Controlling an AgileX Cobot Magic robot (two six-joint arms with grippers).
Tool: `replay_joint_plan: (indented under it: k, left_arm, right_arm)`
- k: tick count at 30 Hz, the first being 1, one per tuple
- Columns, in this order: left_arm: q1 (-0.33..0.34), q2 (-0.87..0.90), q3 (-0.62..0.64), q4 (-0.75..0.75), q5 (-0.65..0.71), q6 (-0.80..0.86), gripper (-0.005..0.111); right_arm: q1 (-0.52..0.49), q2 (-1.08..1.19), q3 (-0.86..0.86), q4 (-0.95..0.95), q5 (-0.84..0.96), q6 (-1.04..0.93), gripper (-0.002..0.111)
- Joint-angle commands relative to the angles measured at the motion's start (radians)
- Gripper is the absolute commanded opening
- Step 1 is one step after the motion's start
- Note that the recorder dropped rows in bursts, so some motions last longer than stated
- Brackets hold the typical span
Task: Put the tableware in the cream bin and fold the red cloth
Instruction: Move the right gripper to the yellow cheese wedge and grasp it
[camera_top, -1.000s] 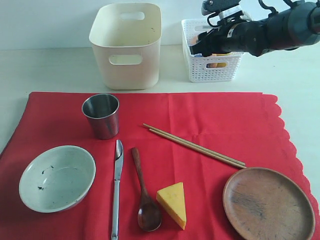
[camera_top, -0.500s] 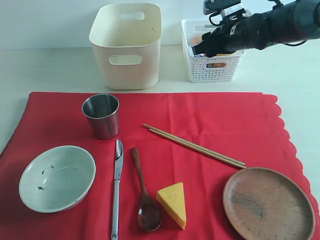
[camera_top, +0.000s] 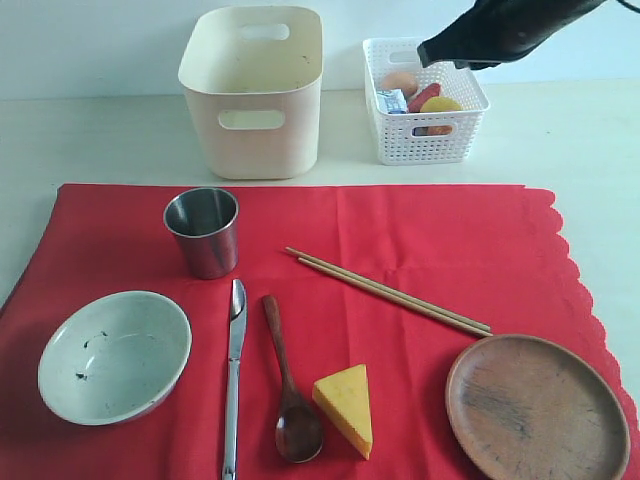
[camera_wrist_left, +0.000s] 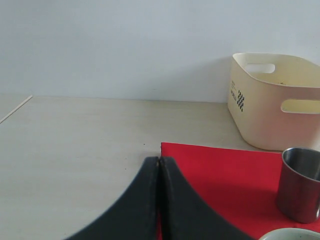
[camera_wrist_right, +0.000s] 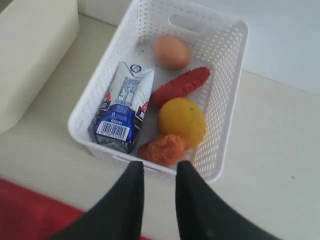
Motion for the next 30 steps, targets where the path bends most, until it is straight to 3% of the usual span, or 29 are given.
replay_joint_plan:
  k: [1,6,23,30]
  left_arm:
    - [-0.006,-0.006,0.000,0.000,0.003,0.000,0.002]
    - [-0.006,-0.006,0.000,0.000,0.003,0.000,0.002]
    - [-0.006,-0.006,0.000,0.000,0.003,0.000,0.002]
    - [-0.006,-0.006,0.000,0.000,0.003,0.000,0.002]
  right_arm:
    - [0.001,-0.080,0.000,0.043,0.118,0.000,0.011]
    - [0.003,-0.166,0.032,0.189,0.171,-0.065,0.000]
    - [0.003,-0.424,0.359,0.525,0.344,-0.401,0.000]
    - [0.011,-0.439,0.467,0.534,0.394,-0.450,0.000]
